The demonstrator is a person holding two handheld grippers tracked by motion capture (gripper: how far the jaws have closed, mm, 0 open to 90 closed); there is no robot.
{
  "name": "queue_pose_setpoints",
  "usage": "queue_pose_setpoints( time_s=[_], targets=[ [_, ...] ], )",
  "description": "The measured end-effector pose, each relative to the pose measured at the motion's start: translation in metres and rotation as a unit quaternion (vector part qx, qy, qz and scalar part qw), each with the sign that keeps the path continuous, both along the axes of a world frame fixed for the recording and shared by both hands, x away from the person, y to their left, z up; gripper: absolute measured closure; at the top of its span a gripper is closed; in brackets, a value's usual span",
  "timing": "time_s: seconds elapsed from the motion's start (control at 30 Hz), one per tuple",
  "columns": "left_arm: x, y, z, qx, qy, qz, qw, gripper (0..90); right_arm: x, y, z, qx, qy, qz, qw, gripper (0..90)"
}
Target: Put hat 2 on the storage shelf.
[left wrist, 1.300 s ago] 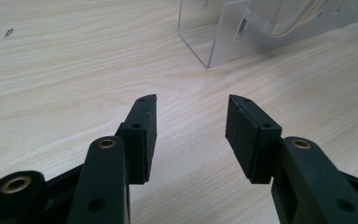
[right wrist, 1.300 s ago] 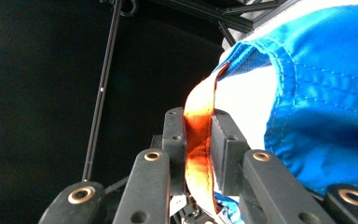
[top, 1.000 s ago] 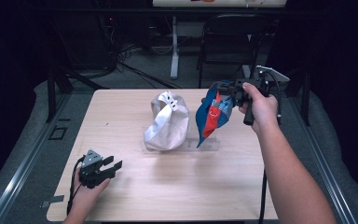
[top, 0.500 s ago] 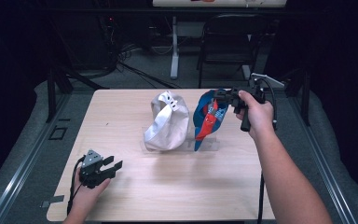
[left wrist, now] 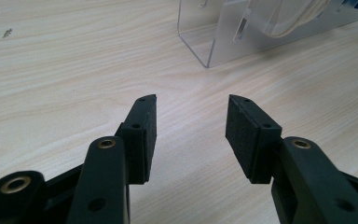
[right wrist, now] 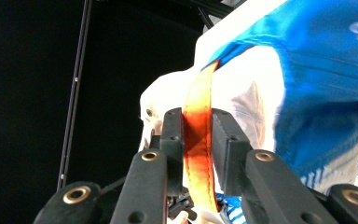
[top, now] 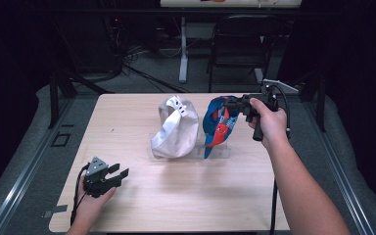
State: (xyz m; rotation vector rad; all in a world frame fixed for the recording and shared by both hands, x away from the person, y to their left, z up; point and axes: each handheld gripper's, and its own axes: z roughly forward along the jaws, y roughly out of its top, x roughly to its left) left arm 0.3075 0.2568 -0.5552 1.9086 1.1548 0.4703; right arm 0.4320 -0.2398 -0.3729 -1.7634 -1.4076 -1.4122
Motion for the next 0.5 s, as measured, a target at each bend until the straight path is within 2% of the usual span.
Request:
queue_pose_setpoints(
  time_s=[0.17, 0.5],
  targets=[
    [0.000, 0.000, 0.000, 0.000, 0.000, 0.000, 1.0000, 53.7, -0.002, -0.004, 0.001, -0.002, -0.005, -0.010, 0.9999, 72.0],
    [0.000, 0.000, 0.000, 0.001, 0.002, -0.001, 1.0000, 53.6, -0.009, -0.014, 0.005, -0.033, -0.016, -0.010, 0.9993, 63.3]
  ],
)
